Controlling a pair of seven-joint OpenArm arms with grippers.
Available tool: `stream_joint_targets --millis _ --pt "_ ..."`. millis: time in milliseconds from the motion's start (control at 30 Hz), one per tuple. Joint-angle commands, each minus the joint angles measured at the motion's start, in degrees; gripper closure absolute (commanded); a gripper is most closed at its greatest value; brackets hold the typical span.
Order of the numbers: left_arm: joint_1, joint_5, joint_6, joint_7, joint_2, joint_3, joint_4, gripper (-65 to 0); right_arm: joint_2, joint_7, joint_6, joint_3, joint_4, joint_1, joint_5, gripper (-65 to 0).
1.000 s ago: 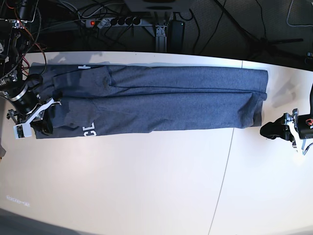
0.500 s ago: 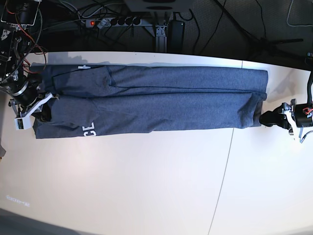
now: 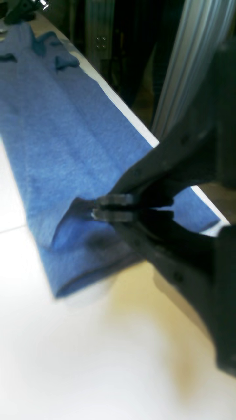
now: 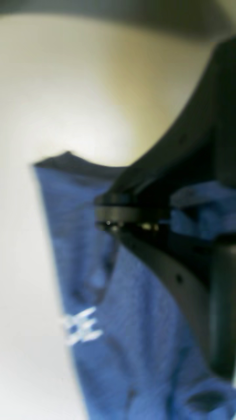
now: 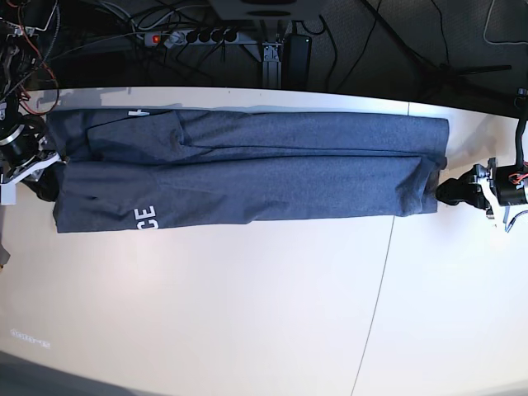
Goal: Fold the T-shirt properly
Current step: 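Flatten the folded strip and release both grippers, then grasp both ends of the folded strip with left and right grippers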
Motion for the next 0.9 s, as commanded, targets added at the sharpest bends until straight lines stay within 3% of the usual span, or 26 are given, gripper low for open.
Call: stream_joint_targets --millis 0,233,400,467,600,833,867 --pt "-1.05 -1.17 -1.17 -0.55 -1.57 -1.60 0.70 0.0 1.36 1.46 2.36 0.79 1.64 1.18 1.44 0.0" --pt "-1.05 -1.17 -1.17 0.50 -1.60 -7.93 0.70 0.0 1.38 0.42 2.34 0.79 5.14 1.64 3.30 0.0" --pt "-0.81 -1.17 -1.17 0.50 -1.60 -8.15 0.70 0.0 1.22 -0.22 2.34 0.76 5.22 1.62 4.13 -33.1" --pt "-0.68 -1.17 -1.17 0.46 -1.60 -8.15 0.70 0.0 1.25 -0.20 2.36 0.74 5.25 1.64 5.29 -38.2" --pt "0.61 -1.17 -1.17 0.04 -1.62 -8.15 0.70 -2.1 1.22 -0.20 2.43 0.72 5.40 1.64 6.91 -38.2" --pt "2.69 -0.68 -1.17 -0.50 -1.62 -8.15 0.70 -22.9 1.18 -1.16 2.58 -1.66 6.05 1.62 12.00 -37.8" --pt "3.04 -0.52 -1.17 -0.87 -1.62 -8.15 0.70 -25.2 1.20 -1.11 2.58 -2.99 6.05 1.64 11.85 -35.3"
